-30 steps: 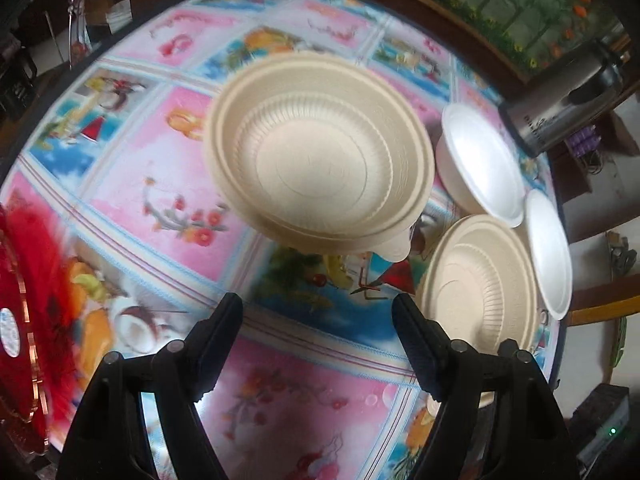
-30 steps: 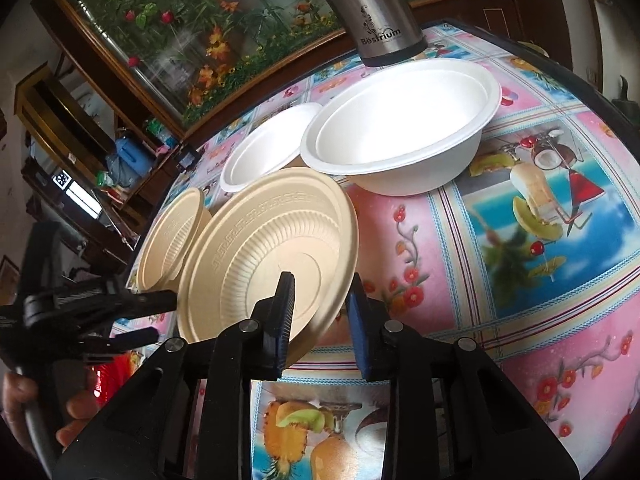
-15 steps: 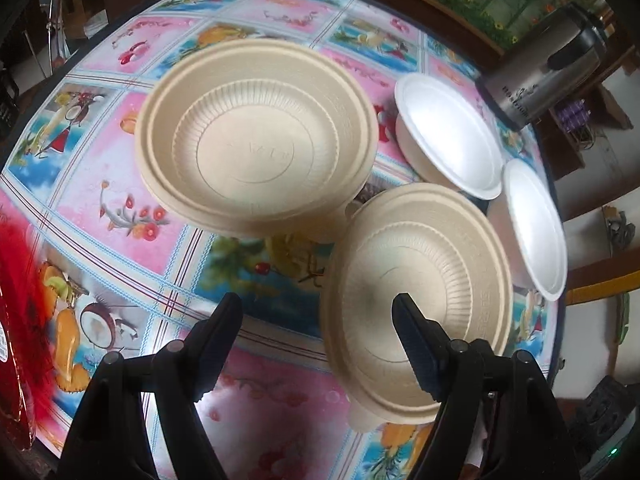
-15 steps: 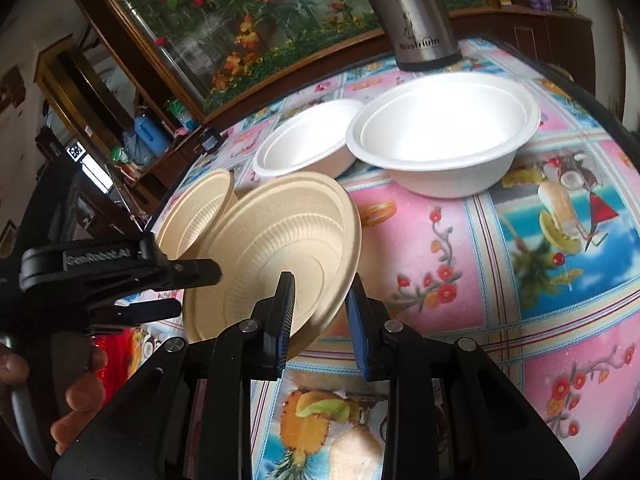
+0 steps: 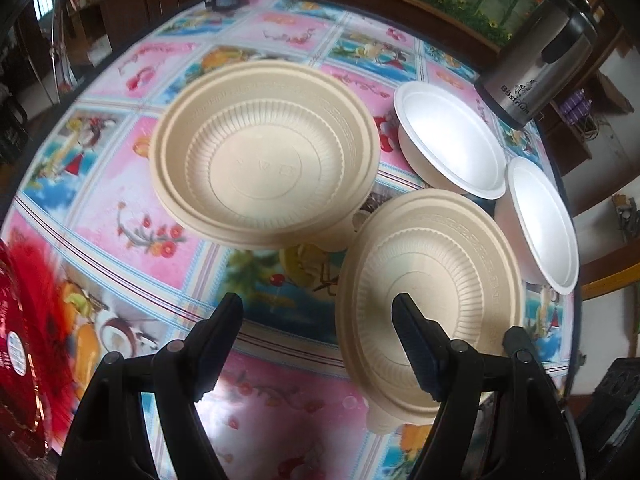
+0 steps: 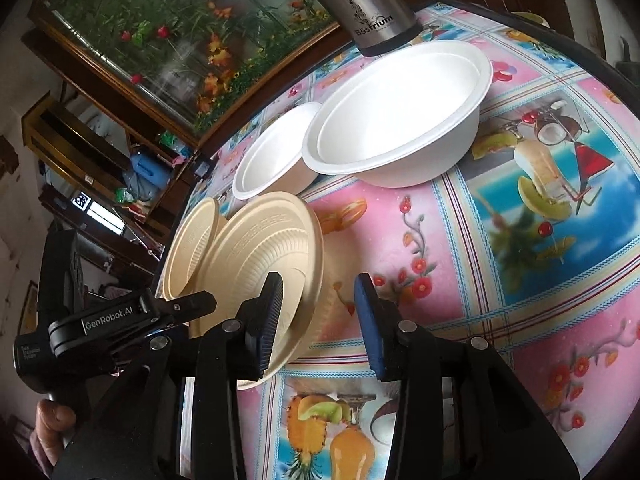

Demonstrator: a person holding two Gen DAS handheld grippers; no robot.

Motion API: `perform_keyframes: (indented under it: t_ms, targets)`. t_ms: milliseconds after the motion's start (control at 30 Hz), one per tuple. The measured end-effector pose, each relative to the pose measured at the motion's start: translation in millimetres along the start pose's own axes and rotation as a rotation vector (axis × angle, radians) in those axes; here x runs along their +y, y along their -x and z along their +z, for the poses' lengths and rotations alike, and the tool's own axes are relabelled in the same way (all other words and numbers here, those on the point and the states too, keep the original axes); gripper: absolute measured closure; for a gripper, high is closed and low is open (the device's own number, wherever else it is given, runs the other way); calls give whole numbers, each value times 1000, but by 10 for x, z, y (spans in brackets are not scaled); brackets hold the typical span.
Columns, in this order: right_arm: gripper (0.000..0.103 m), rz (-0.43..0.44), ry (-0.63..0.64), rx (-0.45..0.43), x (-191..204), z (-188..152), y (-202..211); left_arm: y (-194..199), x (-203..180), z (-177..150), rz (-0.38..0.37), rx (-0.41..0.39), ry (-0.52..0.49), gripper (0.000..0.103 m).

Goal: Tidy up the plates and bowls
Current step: 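Close the left gripper on the beige plate rim and lift it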

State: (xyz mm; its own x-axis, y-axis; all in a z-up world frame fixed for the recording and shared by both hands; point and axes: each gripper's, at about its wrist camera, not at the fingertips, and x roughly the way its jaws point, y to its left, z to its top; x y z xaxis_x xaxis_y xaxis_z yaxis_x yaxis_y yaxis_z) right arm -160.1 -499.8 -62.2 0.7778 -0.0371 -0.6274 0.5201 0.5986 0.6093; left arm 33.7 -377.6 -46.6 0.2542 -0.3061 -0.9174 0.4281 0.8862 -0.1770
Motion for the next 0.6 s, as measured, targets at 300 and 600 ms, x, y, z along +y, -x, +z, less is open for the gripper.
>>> perform_keyframes:
  t_ms: [300, 600]
  targets:
    - [71, -56, 61, -3, 72, -16, -73, -89, -14, -114, 53, -20, -63, 42]
    - [88, -84, 172, -49, 215, -48, -25, -94, -135, -169, 1, -44, -124, 76]
